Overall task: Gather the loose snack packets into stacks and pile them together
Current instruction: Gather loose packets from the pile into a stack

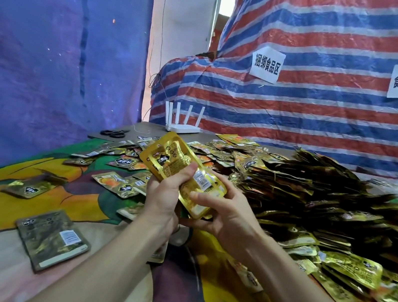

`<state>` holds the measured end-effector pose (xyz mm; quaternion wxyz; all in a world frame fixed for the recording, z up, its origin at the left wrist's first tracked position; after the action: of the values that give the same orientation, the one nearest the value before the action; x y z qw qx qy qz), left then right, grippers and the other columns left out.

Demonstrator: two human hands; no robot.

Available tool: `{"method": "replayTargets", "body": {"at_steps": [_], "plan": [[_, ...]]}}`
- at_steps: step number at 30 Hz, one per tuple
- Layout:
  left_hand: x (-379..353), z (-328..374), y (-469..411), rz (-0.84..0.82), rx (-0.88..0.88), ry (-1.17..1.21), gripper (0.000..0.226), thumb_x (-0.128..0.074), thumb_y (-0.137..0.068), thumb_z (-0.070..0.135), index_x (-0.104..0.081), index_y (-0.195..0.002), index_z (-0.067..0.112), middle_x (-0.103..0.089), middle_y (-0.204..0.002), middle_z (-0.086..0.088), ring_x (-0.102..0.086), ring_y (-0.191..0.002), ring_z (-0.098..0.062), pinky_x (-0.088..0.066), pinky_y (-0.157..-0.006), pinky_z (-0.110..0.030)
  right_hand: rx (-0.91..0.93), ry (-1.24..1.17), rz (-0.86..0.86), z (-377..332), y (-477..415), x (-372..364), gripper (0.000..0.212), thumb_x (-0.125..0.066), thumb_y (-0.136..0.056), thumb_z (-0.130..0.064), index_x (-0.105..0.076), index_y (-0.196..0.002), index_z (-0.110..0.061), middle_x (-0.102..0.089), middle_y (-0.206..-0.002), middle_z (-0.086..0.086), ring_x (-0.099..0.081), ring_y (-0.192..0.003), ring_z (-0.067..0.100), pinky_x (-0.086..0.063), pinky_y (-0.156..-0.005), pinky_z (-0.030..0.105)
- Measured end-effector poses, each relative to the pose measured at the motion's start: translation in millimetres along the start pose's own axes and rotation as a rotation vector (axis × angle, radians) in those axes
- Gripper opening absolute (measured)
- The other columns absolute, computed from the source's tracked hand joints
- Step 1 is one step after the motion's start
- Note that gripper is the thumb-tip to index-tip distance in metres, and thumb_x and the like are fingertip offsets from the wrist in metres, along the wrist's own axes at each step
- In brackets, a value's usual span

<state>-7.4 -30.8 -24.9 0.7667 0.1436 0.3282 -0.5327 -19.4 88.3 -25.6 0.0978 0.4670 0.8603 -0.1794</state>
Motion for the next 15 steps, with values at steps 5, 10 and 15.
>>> {"method": "replayTargets", "body": {"at_steps": [5, 10, 15], "plan": [[-0.5, 0.3, -0.1, 0.038, -0.012, 0.03, 0.036, -0.084, -0.056, 0.021, -0.076, -0.089, 0.007, -0.076, -0.101, -0.02, -0.074, -0.082, -0.035, -0.06, -0.08, -0.054, 0.198, 0.108, 0.22, 12.7, -1.5, -7.2, 0.074, -0.089, -0.056, -0.001, -0.06, -0.122, -0.016, -0.074, -0.109, 0.015, -0.074, -0.099, 0.03, -0.06, -0.086, 0.047], [-6.0, -6.5, 5.2, -0.058, 0.219, 0.12, 0.065, -0.08, -0.07, 0.029, -0.063, -0.123, -0.005, -0.071, -0.117, -0.023, -0.071, -0.102, -0.04, -0.06, -0.085, -0.049, 0.33, 0.249, 0.285, 6.4, 3.8, -5.4, 0.064, -0.09, -0.064, 0.005, -0.059, -0.114, -0.019, -0.076, -0.096, 0.002, -0.076, -0.089, 0.017, -0.061, -0.074, 0.028], [-9.1, -11.9, 4.1, -0.145, 0.329, 0.188, 0.047, -0.074, -0.077, 0.031, -0.068, -0.11, -0.001, -0.075, -0.103, -0.02, -0.074, -0.093, -0.038, -0.062, -0.077, -0.049, 0.381, 0.306, 0.298, 3.9, 2.3, -3.5, 0.06, -0.092, -0.063, 0.003, -0.065, -0.111, -0.021, -0.077, -0.092, -0.003, -0.075, -0.086, 0.012, -0.059, -0.071, 0.023]]}}
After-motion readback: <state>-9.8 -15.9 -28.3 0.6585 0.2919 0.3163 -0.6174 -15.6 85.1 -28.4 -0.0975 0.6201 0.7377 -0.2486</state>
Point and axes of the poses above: each hand's wrist, its own y-axis away from the middle knuckle, its own x-axis out of the back of the hand, z = x × y, the point moved 4 cm from there along -y, towards the middle knuckle
